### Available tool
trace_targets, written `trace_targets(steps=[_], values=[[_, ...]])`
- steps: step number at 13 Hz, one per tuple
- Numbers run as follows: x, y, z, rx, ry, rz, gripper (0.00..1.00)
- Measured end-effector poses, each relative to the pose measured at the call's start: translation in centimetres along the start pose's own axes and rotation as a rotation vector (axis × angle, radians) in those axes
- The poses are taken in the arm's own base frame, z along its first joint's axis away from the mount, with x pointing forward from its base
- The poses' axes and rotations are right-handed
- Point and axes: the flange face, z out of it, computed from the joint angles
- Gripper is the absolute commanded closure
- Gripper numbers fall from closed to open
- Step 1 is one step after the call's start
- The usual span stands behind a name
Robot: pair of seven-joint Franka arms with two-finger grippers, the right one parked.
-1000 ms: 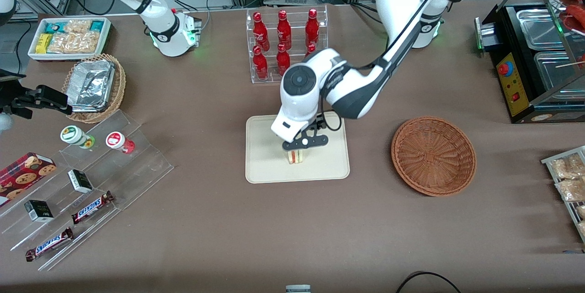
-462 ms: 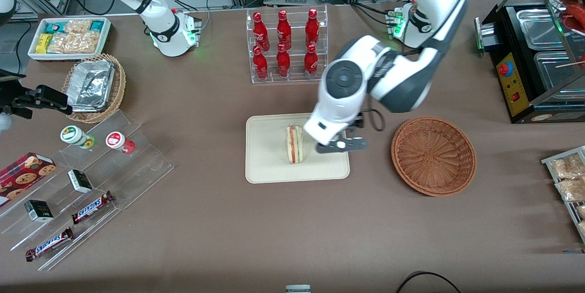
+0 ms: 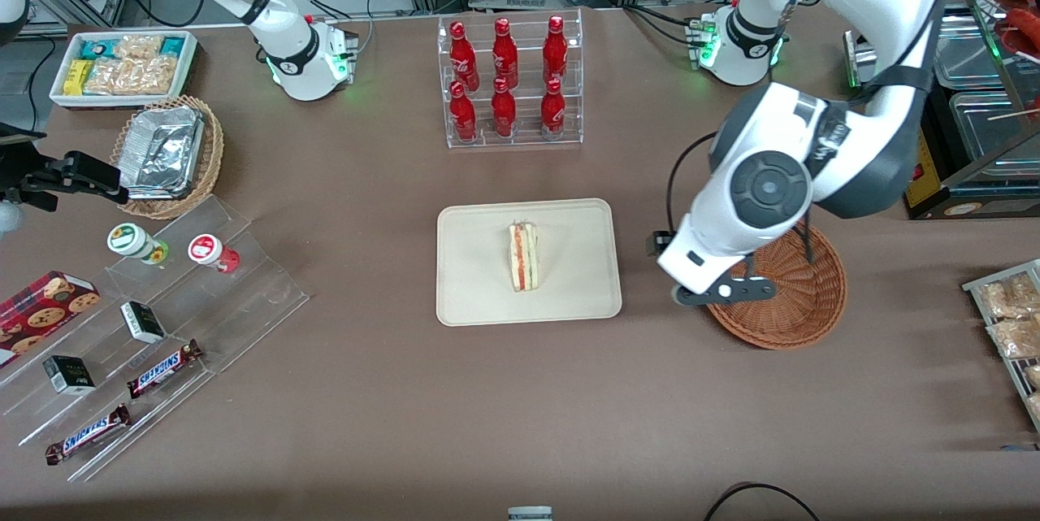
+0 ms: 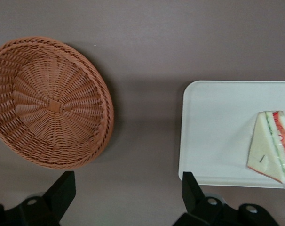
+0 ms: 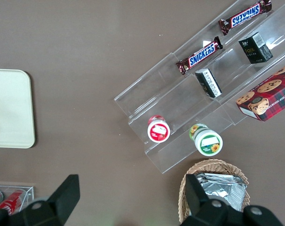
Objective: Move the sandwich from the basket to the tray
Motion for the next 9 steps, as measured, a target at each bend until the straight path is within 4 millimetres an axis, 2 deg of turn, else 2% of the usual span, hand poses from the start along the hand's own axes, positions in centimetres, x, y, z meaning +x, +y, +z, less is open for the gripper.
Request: trace_targets(steps=[5,6,9], values=[[-0.2,-2.5,-2.3,-0.007,0.032,-0.019,0.00],[-0.3,-3.8,-2.9,-0.004,0.036,-0.006,0.00],[-1.4,-9.9,-4.3,0.007,0.007,0.052,0.00]])
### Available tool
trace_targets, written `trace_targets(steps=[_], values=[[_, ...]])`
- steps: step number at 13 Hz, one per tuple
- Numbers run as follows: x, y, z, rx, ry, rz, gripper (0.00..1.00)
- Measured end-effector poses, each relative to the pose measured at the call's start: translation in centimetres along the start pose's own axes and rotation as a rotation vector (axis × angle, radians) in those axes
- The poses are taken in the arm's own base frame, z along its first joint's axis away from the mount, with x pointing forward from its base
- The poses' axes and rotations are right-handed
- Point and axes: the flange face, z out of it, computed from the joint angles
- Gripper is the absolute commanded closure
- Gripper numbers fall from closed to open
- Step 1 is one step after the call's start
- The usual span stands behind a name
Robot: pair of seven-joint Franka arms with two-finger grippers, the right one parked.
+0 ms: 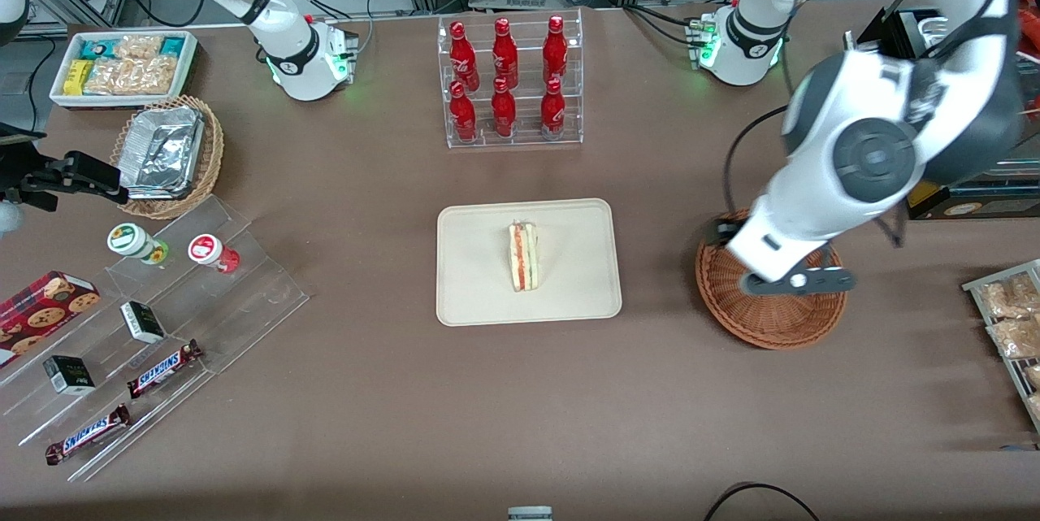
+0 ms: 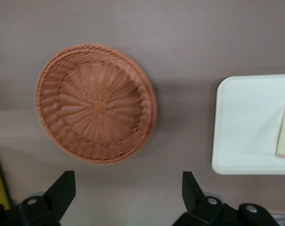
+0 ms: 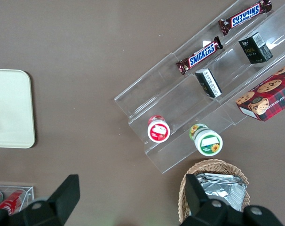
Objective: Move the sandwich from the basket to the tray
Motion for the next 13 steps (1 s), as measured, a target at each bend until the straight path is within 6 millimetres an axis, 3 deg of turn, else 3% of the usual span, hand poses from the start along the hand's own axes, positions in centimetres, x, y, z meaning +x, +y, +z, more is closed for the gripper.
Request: trace_targets(steps=[3,7,13], values=[[-2.1,-5.4,-2.0,-0.006,-0.047,0.024,0.00],[-4.8,-11.1,-4.6,-0.043,-0.089,0.002,0.00],[-9.5,-13.6,-8.0,-0.043,-0.137,-0.030,0.00]])
